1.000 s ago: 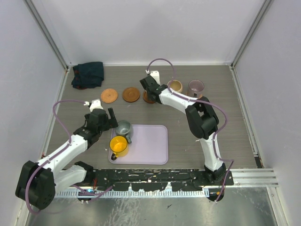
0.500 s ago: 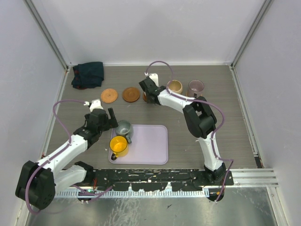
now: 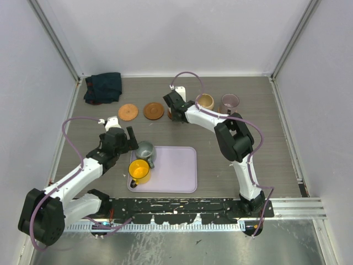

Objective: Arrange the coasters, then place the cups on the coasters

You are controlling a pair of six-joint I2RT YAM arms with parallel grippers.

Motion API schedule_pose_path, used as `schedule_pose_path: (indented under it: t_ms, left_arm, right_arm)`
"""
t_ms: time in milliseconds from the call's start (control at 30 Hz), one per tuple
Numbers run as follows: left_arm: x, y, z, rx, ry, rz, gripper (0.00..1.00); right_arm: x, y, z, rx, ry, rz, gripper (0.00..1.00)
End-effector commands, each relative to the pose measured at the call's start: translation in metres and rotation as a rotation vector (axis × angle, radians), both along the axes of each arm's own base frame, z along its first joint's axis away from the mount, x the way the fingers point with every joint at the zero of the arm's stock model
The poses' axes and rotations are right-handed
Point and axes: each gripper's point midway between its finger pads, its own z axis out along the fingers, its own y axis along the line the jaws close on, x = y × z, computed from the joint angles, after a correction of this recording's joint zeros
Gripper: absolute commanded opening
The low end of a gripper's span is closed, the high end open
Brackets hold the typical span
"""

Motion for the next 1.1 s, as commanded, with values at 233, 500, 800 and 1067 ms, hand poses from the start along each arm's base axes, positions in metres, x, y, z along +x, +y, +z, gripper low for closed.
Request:
schedule_pose_path:
  t_ms: [233,500,800,1067]
  left_arm:
    - [0.009,-0.007,0.013,-0.012,-0.036,-0.023,0.98]
    - [0.009,-0.007,0.012,-0.007,-0.035,-0.020,0.98]
    - [0.010,-0.006,0.014,-0.005,-0.039,-0.018,0.98]
    - [0.009,-0.006,0.016,-0.009,-0.043,-0.021,0.98]
  right_arm:
    - [0.018,0.016,0.031,0.075,-0.086,-0.018,0.19]
    - [0.011,0.013,0.027,0.040,-0.075,-0.016,0.45]
    - [0.001,0.013,0.026,0.032,-0.065,-0.008,0.48]
    - [-0.010,0.017,0.022,0.040,-0.045,0.017,0.48]
